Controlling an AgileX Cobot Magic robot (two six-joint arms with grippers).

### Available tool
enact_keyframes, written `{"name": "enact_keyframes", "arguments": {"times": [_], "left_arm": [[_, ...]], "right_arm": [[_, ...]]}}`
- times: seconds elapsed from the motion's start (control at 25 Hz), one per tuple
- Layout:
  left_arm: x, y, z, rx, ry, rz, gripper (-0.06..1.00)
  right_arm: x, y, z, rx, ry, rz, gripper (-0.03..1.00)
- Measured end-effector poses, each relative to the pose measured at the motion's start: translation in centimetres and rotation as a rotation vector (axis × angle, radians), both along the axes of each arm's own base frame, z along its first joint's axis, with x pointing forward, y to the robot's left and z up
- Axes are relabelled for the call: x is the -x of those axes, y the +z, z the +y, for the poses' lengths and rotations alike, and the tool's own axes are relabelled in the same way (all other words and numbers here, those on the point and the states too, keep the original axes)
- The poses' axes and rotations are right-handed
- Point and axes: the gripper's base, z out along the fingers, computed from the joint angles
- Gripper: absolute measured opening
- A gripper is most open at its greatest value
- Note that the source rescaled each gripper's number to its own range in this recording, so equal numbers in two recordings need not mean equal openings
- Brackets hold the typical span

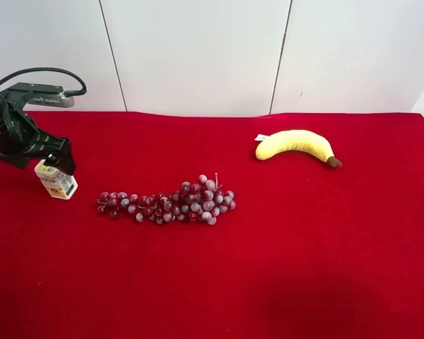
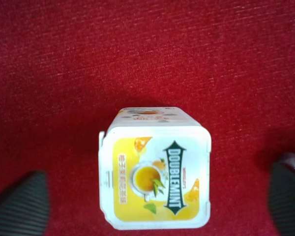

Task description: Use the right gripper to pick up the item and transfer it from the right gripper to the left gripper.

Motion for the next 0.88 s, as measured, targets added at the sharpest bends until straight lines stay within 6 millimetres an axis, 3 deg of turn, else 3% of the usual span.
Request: {"name": "enact_keyframes", "arguments": {"times": [0.08,0.24,0.4,0.6,0.88], "left_arm": [[0.0,0.0,0.0,0.0,0.001,0.0,0.95],[0.2,0.8,0.0,0.001,0.002,-0.017,0.99],[1.2,4.0,-0.1,0.003,0.0,-0.091,1.0],[4.4,8.8,0.0,-0.001,0.014,-0.137,1.0],[10.7,14.9,0.1,0.007,0.073,-0.204,1.0]], "right_arm": [[0.0,0.0,0.0,0.0,0.0,0.0,1.0],[0.0,0.0,0.0,-0.001,0.0,0.0,1.0],[0.0,0.0,0.0,0.0,0.0,0.0,1.0],[0.0,0.0,0.0,0.0,0.0,0.0,1.0],[0.0,0.0,0.0,0.0,0.0,0.0,1.0]]}}
